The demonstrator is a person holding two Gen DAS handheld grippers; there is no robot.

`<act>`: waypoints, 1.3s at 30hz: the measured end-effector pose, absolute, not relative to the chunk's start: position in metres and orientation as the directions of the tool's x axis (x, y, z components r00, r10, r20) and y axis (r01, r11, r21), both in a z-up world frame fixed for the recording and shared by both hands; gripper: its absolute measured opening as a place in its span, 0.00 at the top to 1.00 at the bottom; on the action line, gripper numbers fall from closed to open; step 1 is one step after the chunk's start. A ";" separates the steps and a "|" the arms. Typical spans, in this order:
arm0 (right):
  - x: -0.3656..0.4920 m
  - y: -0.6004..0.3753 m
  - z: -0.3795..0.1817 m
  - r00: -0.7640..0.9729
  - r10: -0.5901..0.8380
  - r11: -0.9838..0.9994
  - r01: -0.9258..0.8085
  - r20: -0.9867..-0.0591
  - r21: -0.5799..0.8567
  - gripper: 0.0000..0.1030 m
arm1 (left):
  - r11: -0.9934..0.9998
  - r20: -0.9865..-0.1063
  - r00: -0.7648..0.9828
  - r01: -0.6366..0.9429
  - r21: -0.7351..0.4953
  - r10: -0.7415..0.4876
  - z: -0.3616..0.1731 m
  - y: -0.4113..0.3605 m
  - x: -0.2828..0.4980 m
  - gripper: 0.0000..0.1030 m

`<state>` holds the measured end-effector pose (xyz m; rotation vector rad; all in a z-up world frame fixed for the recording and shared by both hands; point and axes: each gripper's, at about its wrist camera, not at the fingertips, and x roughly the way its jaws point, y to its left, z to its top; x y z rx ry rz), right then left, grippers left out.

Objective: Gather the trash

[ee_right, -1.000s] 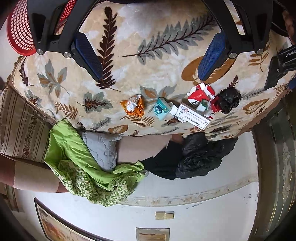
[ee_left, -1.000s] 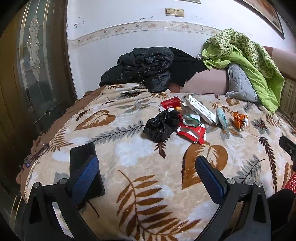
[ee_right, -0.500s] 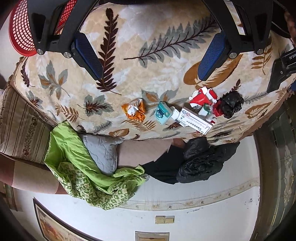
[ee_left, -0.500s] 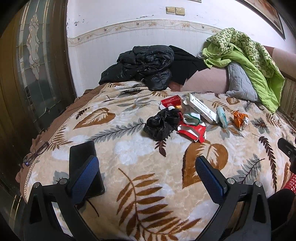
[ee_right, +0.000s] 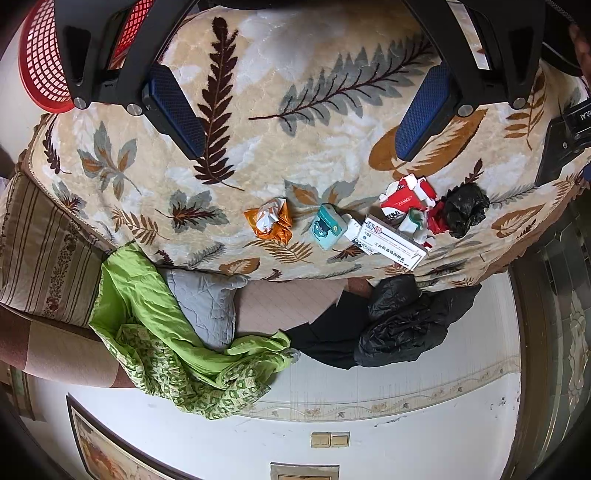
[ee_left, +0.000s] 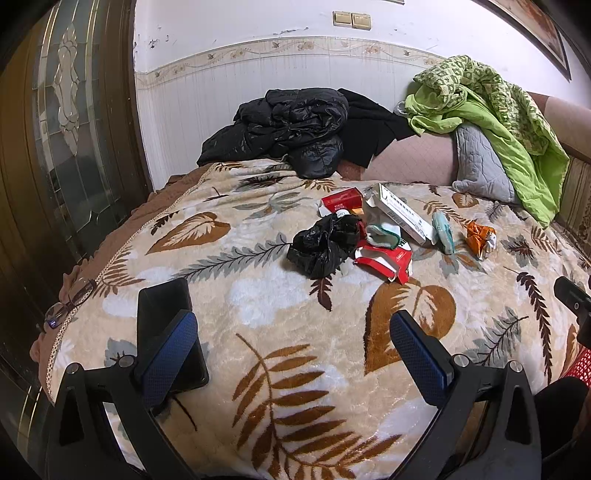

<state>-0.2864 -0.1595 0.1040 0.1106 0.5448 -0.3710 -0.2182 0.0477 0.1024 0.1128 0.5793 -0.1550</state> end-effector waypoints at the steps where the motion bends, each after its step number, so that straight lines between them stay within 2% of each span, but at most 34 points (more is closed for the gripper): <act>1: -0.287 -0.160 0.104 0.790 -0.315 0.928 0.373 -0.526 0.005 0.00 | 0.982 -0.552 0.826 0.177 0.062 -0.114 0.102 0.048 -0.218 0.00; 11: -0.288 -0.162 0.102 0.788 -0.307 0.930 0.368 -0.534 0.008 0.00 | 0.982 -0.558 0.821 0.182 0.056 -0.120 0.102 0.048 -0.218 0.00; 17: -0.283 -0.176 0.098 0.778 -0.240 0.936 0.345 -0.581 0.074 0.01 | 0.977 -0.615 0.767 0.209 -0.032 -0.184 0.094 0.057 -0.206 0.00; 21: -0.269 -0.196 0.090 0.759 -0.145 0.932 0.321 -0.635 0.171 0.14 | 0.965 -0.656 0.710 0.225 -0.133 -0.256 0.091 0.062 -0.180 0.00; 24: -0.257 -0.207 0.084 0.747 -0.086 0.920 0.314 -0.660 0.235 0.25 | 0.961 -0.674 0.689 0.239 -0.137 -0.267 0.090 0.055 -0.157 0.07; 26: -0.253 -0.214 0.080 0.750 -0.062 0.909 0.315 -0.659 0.273 0.26 | 0.963 -0.693 0.675 0.245 -0.115 -0.254 0.088 0.046 -0.137 0.11; 30: -0.250 -0.222 0.078 0.764 -0.040 0.891 0.320 -0.644 0.323 0.26 | 0.962 -0.731 0.631 0.237 -0.136 -0.259 0.081 0.029 -0.085 0.11; 36: -0.247 -0.234 0.078 0.779 -0.019 0.868 0.324 -0.627 0.376 0.26 | 0.974 -0.792 0.569 0.173 -0.146 -0.220 0.044 0.015 -0.015 0.12; 38: -0.242 -0.239 0.078 0.785 -0.032 0.862 0.335 -0.619 0.381 0.26 | 0.969 -0.809 0.536 0.172 -0.176 -0.242 0.031 0.018 -0.003 0.29; 39: -0.238 -0.241 0.078 0.790 -0.031 0.861 0.332 -0.612 0.386 0.26 | 0.965 -0.813 0.522 0.176 -0.195 -0.259 0.027 0.019 0.000 0.40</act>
